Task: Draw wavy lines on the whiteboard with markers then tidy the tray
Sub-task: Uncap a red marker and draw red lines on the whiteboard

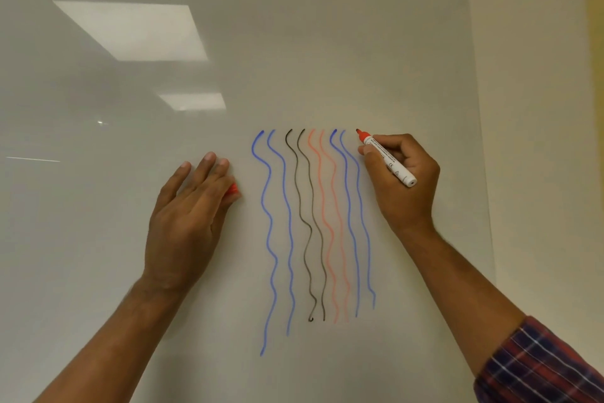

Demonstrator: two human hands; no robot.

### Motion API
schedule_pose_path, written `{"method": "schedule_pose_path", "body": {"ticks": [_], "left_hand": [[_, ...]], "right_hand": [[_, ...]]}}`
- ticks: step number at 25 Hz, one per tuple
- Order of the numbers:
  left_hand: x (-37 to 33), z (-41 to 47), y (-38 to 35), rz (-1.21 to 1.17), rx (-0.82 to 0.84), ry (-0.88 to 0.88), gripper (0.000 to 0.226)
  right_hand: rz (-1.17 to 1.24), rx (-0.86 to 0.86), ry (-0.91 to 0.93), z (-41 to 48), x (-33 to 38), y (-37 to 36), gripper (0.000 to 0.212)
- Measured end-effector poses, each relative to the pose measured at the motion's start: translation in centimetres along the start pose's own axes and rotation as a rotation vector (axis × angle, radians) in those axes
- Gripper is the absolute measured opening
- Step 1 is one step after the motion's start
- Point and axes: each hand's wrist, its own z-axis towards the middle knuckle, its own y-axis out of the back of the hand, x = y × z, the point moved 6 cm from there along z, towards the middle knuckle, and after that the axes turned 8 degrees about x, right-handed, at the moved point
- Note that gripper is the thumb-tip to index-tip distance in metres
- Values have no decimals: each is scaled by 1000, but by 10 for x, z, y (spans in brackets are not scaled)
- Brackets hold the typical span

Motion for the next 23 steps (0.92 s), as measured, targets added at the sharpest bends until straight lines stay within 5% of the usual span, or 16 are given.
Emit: {"method": "schedule_pose_path", "body": {"ticks": [12, 23], "left_hand": [[1, 0, 0, -42, 14, 19, 30], [-2, 0, 2, -30, 14, 19, 24]], "right_hand": [[-53, 115, -47, -1, 4, 2, 3], [-73, 135, -275, -96, -19, 45, 4]]}}
